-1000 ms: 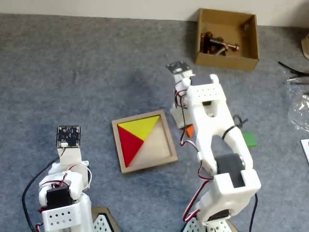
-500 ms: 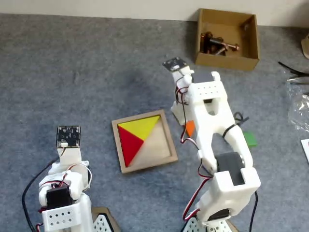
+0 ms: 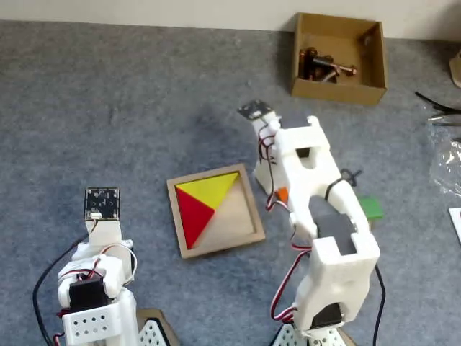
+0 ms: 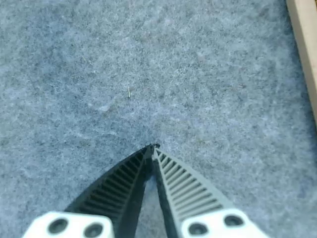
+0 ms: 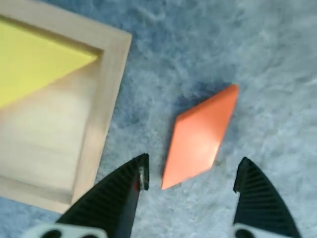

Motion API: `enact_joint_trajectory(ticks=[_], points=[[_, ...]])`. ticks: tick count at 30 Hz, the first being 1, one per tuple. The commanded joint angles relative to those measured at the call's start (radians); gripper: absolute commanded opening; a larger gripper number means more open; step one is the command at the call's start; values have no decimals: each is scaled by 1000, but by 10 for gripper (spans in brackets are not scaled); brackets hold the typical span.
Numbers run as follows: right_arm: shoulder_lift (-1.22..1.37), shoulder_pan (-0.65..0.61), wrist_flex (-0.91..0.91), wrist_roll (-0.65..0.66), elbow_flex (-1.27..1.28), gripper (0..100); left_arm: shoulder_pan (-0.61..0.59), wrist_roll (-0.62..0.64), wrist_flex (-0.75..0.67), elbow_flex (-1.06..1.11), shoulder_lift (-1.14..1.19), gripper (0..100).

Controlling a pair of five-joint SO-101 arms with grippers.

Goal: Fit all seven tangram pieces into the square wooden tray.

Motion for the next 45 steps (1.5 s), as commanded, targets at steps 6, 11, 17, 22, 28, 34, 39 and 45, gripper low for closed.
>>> enact_joint_trajectory(ticks=[6, 11, 17, 22, 28, 34, 39, 45], points=[[54, 12, -25, 77, -5, 266, -13, 9, 5, 19, -7, 5], [59, 12, -27, 74, -10, 266, -13, 9, 5, 19, -7, 5], [59, 12, -61, 72, -39, 266, -13, 9, 5, 19, -7, 5], [59, 12, -51, 37, -85, 266, -13, 9, 5, 19, -7, 5], [59, 12, -50, 3, -114, 266, -13, 9, 5, 19, -7, 5], [61, 10, -58, 2, -114, 256, -13, 9, 5, 19, -7, 5], [64, 10, -59, 2, -114, 192, -13, 9, 5, 19, -7, 5], [64, 10, -58, 0, -114, 180, -13, 9, 5, 19, -7, 5]])
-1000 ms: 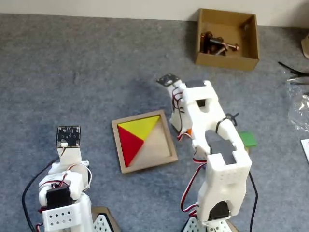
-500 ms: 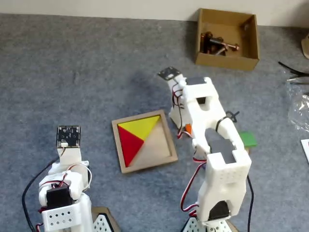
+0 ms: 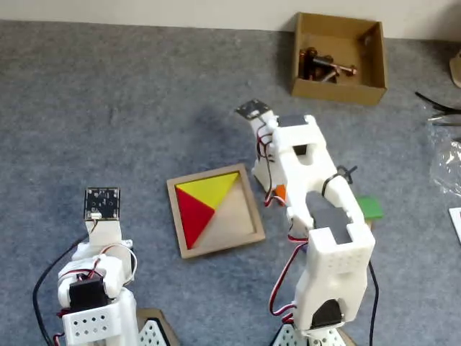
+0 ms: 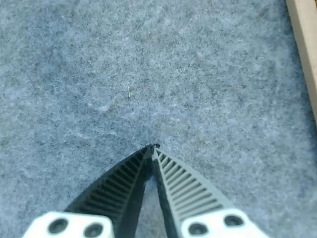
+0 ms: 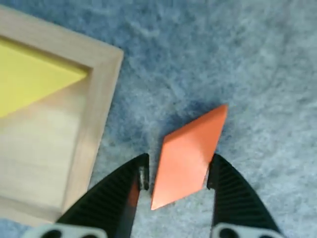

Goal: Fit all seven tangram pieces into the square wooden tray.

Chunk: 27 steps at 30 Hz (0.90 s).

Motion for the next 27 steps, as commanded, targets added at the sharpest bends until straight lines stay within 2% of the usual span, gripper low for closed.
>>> enact_joint_trajectory(ticks=[1, 4, 8, 15, 27], points=[[-7, 10, -25, -14, -56, 180, -13, 9, 5, 19, -7, 5], [-7, 12, -28, -68, -56, 180, -13, 9, 5, 19, -7, 5], [-5, 15, -28, -72, -54, 179, -13, 9, 5, 19, -7, 5], [-4, 18, -28, -72, -54, 61, -13, 9, 5, 19, -7, 5], [-4, 45, -25, -84, -53, 41, -13, 9, 5, 19, -7, 5]])
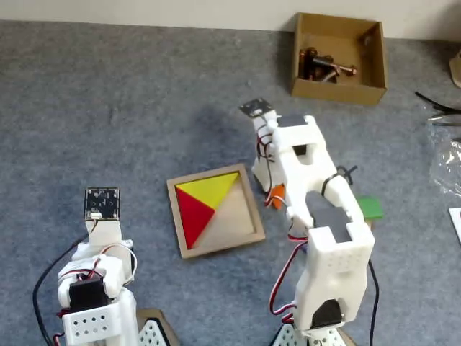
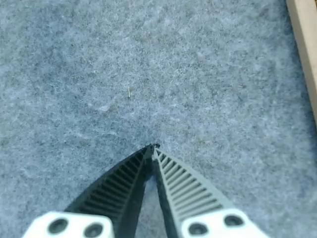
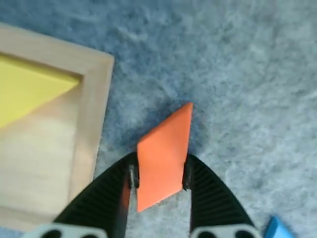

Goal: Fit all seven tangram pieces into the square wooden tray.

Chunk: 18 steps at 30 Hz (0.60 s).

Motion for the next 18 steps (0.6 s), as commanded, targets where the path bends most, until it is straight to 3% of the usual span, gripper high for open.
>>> enact_joint_trajectory(ticks=[1, 5, 13, 18], points=[[-18, 53, -21, -31, -51, 24, -13, 9, 5, 19, -7, 5], [-19, 113, -19, -112, -56, 6, -13, 9, 5, 19, -7, 5], [-21, 170, -16, -118, -54, 12, -13, 9, 5, 19, -7, 5], [-21, 165, -16, -118, -54, 121, -13, 9, 5, 19, -7, 5]])
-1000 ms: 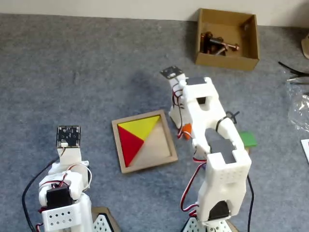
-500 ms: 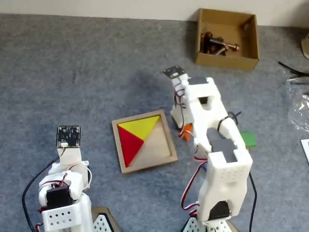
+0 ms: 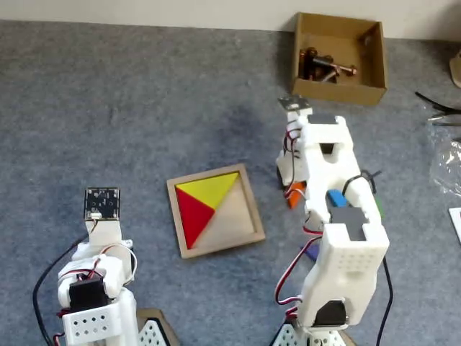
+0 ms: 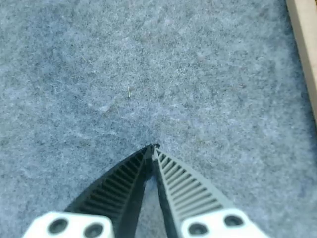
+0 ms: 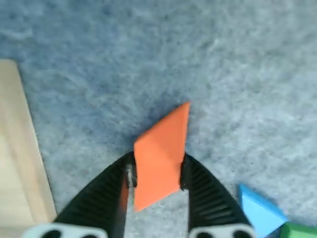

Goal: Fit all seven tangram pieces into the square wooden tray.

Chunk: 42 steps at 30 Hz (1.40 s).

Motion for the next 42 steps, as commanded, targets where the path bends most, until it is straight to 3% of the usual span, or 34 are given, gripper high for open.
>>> enact_joint_trajectory(ticks=[1, 27, 42], points=[[-22, 18, -13, -8, -56, 141, -13, 9, 5, 19, -7, 5], [-54, -47, -107, 68, 1, 161, -13, 9, 5, 19, -7, 5], [-516, -50, -440, 68, 552, 161, -13, 9, 5, 19, -7, 5]])
